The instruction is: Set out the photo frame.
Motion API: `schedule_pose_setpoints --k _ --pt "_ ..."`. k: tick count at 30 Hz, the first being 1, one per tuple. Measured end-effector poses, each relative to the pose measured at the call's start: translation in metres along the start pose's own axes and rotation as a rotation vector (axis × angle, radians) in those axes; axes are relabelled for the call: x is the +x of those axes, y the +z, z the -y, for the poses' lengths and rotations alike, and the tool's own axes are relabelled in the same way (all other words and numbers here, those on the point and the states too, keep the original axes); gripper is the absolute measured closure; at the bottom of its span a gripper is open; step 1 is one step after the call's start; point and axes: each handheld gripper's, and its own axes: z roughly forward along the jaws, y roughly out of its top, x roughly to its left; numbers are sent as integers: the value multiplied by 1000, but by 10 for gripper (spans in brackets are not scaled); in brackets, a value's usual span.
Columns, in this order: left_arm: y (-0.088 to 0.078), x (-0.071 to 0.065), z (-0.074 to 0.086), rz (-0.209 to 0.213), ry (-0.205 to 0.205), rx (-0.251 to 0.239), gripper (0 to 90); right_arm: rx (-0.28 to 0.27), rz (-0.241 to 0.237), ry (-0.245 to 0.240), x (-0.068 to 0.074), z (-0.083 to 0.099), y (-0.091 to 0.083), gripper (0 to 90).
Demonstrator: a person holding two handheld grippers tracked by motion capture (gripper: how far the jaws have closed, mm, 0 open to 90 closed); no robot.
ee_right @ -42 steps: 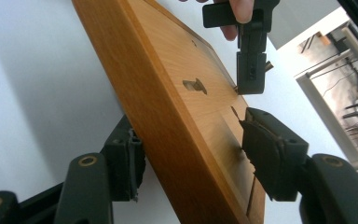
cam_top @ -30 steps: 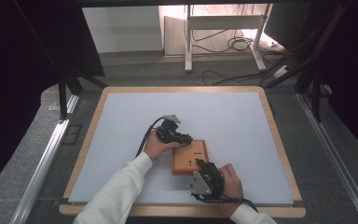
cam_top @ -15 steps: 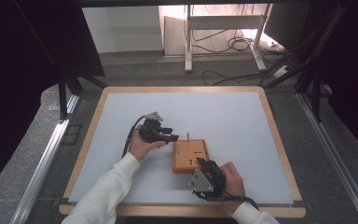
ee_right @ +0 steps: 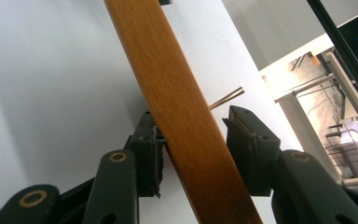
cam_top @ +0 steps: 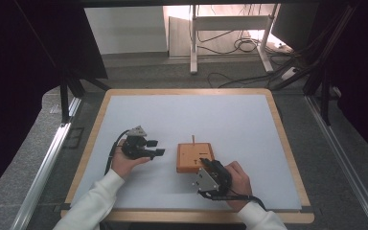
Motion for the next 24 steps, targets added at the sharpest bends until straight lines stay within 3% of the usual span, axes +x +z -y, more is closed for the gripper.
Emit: schedule_pose_setpoints --k 10,16,24 --pt "-7 4 8 -11 -24 -12 426 19 -64 -23 -19 -13 5 618" --pt "-7 6 10 -15 -25 -12 428 30 -66 -65 -29 -19 8 658" --pt "-8 6 10 -20 -26 -16 429 17 -92 -48 -46 -29 16 691"
